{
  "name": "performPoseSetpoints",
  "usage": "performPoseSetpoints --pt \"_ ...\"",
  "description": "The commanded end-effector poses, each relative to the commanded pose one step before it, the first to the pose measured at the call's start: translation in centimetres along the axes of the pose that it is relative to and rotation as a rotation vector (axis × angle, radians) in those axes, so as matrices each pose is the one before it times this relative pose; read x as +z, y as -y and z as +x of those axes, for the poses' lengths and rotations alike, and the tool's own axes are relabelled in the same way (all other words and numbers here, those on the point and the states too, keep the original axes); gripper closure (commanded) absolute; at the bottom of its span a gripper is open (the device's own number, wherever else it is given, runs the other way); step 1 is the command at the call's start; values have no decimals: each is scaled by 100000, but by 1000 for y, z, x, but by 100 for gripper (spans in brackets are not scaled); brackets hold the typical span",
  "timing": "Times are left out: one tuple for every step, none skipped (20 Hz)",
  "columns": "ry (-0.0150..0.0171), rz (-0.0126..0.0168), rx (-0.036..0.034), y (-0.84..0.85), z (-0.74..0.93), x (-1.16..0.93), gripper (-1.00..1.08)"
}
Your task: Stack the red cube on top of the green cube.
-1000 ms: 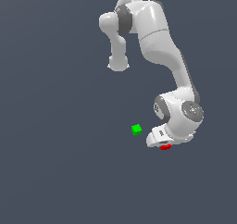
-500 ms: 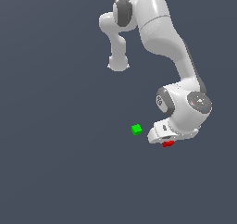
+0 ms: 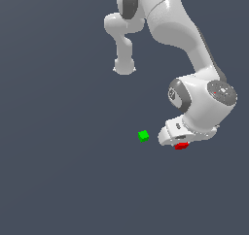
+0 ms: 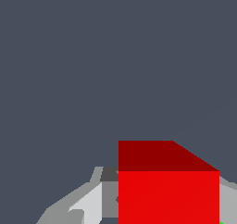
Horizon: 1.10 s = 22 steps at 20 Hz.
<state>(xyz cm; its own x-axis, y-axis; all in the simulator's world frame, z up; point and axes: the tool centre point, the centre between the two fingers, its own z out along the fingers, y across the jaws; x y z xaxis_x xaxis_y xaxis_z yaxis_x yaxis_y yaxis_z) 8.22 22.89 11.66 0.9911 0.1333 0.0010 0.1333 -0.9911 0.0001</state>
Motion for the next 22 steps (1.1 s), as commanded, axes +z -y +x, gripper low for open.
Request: performPoseSetpoints --pt "116 -22 -4 12 36 -346 108" --pt "0 0 0 8 31 8 108" --pt "0 0 0 3 10 10 108" --pt "-106 53 18 -21 -12 8 108" --pt "0 0 0 -10 -9 5 108" --pt "0 0 0 -31 -26 15 108" --pt "0 0 0 -52 -44 25 108" --pt "0 0 0 -73 -62 36 108" --pt "0 0 0 -94 -80 46 108" --pt "0 0 0 -116 -99 57 108" --pt "0 0 0 -138 -118 68 108" --pt "0 0 0 -162 -138 79 108" --pt "0 0 0 -186 -158 91 108" --pt "0 0 0 -211 -179 103 108" --pt "0 0 0 -237 -201 116 108" --pt "0 0 0 -264 -224 129 108" --pt "0 0 0 -293 -247 143 108" --pt "0 0 0 -324 -272 158 108" --pt "0 0 0 -356 -299 174 108" --pt "0 0 0 -390 -326 191 108" --pt "0 0 0 -426 -356 208 108" --pt "0 0 0 -465 -387 227 108"
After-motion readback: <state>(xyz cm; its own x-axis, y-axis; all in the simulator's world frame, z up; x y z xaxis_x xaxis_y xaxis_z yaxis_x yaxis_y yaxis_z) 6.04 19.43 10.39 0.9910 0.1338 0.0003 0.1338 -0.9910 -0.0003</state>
